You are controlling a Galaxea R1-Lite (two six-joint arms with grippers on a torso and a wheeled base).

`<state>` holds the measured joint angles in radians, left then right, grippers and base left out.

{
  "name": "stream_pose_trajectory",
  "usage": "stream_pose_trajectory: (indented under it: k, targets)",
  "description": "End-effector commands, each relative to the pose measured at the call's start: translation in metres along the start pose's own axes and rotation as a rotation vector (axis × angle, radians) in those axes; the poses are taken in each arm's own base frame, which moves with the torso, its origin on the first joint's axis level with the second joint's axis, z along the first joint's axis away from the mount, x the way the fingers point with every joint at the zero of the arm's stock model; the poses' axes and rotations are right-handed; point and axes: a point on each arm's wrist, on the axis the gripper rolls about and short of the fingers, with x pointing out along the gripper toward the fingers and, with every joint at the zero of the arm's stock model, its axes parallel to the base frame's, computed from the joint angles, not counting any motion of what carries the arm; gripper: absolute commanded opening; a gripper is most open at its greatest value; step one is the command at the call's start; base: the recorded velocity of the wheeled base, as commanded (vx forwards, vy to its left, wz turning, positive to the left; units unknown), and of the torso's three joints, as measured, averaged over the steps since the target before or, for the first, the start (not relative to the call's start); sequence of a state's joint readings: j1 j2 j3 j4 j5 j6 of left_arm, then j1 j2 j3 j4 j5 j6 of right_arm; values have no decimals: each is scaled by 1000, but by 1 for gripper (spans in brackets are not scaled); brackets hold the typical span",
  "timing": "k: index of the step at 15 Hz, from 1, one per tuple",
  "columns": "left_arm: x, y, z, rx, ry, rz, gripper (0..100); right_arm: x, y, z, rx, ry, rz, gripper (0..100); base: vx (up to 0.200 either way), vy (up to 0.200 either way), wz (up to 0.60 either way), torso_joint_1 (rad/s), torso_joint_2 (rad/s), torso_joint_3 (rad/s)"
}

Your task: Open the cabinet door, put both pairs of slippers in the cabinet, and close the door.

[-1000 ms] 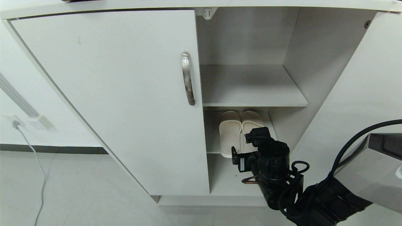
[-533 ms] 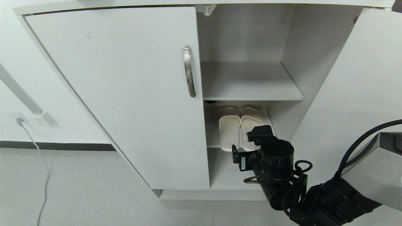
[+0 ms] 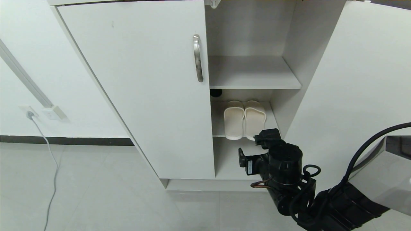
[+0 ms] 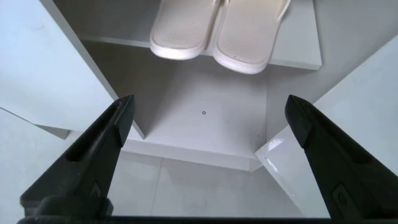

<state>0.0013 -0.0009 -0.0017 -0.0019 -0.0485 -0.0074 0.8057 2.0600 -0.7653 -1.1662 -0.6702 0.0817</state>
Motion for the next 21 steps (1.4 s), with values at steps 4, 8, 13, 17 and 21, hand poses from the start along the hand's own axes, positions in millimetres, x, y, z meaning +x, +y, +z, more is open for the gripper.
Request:
stream_pose_trajectory:
  k: [4, 8, 13, 17, 21]
  targets:
    - [0, 0, 0, 0, 3, 0, 0, -1, 0, 0, 0, -1, 1, 100, 0, 0, 0, 0, 0, 0]
    - [0, 0, 0, 0, 1, -2, 0, -1, 0, 0, -1, 0, 2, 100, 0, 0, 0, 1, 0, 69]
    - [0, 0, 0, 0, 3, -3, 0, -1, 0, 0, 0, -1, 3, 100, 0, 0, 0, 4, 3, 191]
    - [0, 0, 0, 0, 1, -2, 0, -2, 0, 1, 8, -11, 3, 100, 0, 0, 0, 0, 2, 185]
    - [0, 0, 0, 0, 1, 0, 0, -1, 0, 1, 12, -18, 2, 100, 0, 0, 0, 1, 1, 14]
